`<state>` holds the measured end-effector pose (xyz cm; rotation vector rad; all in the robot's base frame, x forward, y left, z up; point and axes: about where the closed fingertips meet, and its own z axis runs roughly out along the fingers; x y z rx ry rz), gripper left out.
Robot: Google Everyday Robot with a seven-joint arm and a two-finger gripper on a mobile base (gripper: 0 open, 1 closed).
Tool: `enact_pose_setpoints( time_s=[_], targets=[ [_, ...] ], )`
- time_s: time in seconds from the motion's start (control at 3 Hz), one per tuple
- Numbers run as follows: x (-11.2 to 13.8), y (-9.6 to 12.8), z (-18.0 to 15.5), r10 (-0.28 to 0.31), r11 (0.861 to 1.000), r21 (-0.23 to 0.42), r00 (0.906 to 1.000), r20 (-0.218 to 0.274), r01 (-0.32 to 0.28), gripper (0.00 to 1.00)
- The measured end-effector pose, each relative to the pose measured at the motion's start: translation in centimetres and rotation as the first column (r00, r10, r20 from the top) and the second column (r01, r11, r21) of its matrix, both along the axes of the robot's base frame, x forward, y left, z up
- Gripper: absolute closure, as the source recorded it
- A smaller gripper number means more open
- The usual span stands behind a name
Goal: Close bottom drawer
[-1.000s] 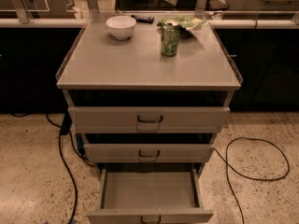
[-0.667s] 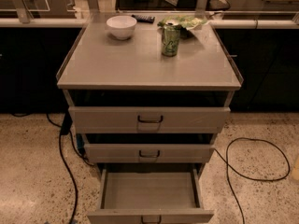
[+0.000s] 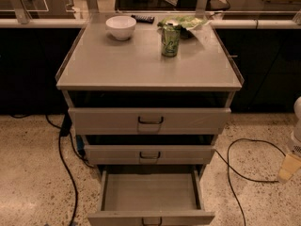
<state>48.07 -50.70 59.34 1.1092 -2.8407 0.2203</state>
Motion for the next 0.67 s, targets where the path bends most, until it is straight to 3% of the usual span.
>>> enact_pose_setpoints(
  time_s=[0.33,0.67],
  targets=[
    [0.0,0.0,0.0,0.000,1.000,0.000,1.0000,0.000,0.000,0.00],
    [-1.9,0.3,0.6,0.030,1.000,0.002,0.9991,0.029,-0.030,0.00]
  ],
)
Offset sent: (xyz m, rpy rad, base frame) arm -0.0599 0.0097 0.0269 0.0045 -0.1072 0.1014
